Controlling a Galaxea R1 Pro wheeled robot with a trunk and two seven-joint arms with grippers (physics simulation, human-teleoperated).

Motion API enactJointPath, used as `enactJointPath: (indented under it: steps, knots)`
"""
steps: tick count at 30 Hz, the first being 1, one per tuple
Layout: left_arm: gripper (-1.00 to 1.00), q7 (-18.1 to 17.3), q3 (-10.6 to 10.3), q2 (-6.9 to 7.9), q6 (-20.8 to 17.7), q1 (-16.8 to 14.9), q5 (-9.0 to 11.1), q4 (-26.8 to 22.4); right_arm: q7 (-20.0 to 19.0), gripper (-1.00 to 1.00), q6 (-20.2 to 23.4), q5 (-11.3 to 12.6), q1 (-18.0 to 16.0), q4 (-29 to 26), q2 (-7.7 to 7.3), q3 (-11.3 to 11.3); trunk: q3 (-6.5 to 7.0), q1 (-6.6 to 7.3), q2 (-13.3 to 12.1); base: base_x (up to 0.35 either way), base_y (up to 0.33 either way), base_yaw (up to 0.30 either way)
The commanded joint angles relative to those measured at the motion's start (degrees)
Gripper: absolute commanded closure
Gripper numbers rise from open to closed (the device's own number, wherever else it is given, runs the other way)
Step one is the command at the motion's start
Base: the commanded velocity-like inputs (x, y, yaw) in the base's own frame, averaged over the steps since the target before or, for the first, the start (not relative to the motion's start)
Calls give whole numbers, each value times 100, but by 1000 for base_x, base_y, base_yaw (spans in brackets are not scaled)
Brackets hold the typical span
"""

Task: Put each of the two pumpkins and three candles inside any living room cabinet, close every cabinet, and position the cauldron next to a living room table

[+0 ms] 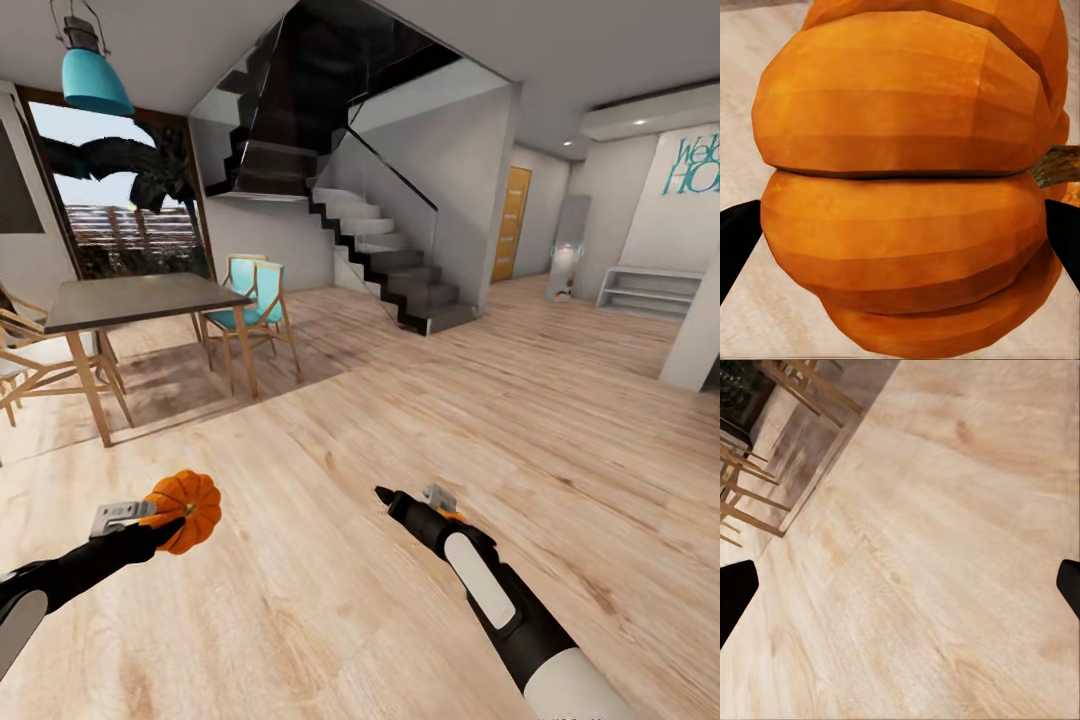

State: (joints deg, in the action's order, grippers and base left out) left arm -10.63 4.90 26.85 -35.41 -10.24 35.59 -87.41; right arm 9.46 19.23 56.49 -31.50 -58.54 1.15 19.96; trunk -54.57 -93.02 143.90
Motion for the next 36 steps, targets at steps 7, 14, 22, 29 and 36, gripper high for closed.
enactJointPath:
  steps: [7,14,22,29,36]
  knots:
    - [100,216,-160,-136,-11,12,60,4,278,-100,-121,-161,3,217,-230,-221,-6,2,3,82,0,0]
    - [100,228,-171,-223,-10,13,70,4,358,-100,-342,-210,4,443,-408,-449,-6,2,3,212,0,0]
    - [100,220,-179,-224,-10,13,71,4,355,-100,-472,-168,4,636,-414,-707,-6,2,3,328,0,0]
    - [100,201,-231,-224,-10,13,71,4,336,-100,-456,-139,4,634,-414,-1081,7,2,3,333,0,-53]
    - [100,-239,-220,-218,-10,13,49,32,337,-100,-444,-138,4,634,-414,-1083,50,2,3,326,-33,-204]
